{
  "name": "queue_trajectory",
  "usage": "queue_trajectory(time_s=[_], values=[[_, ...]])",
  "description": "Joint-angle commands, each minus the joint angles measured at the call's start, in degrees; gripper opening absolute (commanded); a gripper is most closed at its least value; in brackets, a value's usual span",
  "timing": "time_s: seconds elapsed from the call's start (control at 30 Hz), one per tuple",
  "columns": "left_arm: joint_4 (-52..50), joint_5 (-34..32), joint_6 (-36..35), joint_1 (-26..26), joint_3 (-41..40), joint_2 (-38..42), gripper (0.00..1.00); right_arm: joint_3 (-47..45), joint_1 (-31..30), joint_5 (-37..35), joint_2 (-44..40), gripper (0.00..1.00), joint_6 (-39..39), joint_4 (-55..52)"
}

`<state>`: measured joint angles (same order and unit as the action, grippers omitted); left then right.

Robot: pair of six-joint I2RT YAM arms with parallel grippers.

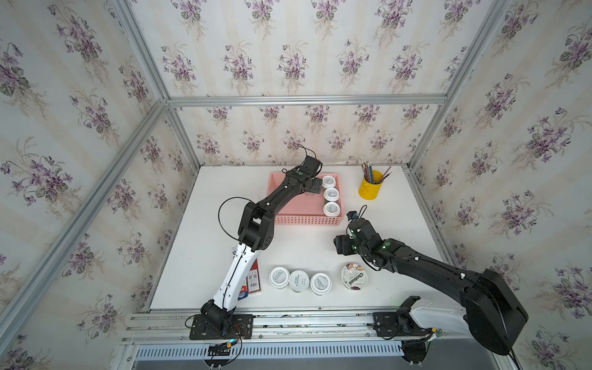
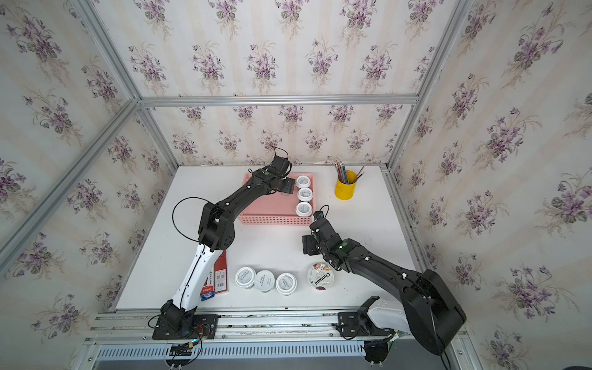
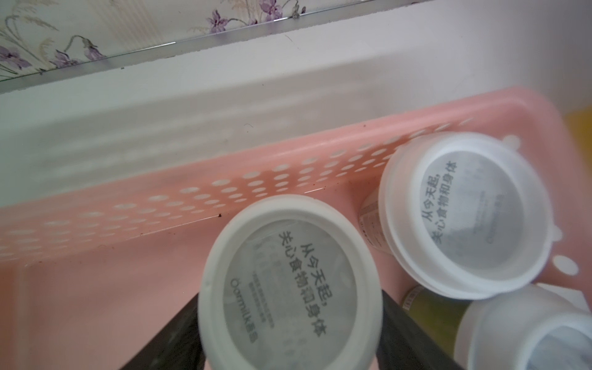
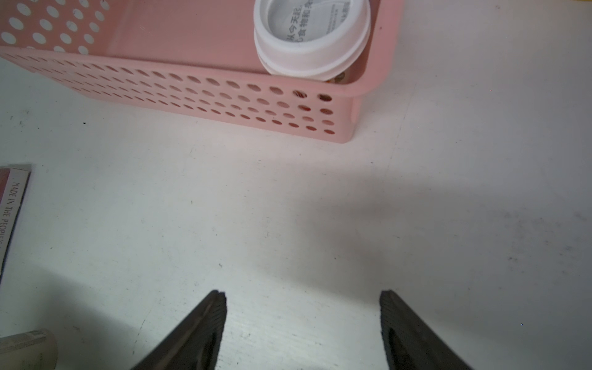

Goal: Put the yogurt in the basket
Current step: Place the yogurt in the basket.

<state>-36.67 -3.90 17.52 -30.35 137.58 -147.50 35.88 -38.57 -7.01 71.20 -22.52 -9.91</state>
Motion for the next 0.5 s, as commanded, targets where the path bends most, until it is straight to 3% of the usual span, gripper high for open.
queue_trajectory(time_s=[0.0,0.23,0.47], values=[[1.5,0.2,-0.1,0.0,0.4,-0.7,0.80,0.2,0.0,-0.3,-0.2,0.80,-0.3,-0.4],[1.8,0.4,0.4,0.0,0.3,-1.4,0.81,0.2,0.0,-0.6,-1.1,0.80,-0.2,-0.6],[1.9,0.9,0.8,0.1,-2.0,0.1,0.89,0.3,0.0,-1.0,-1.8,0.80,0.0,-0.7]])
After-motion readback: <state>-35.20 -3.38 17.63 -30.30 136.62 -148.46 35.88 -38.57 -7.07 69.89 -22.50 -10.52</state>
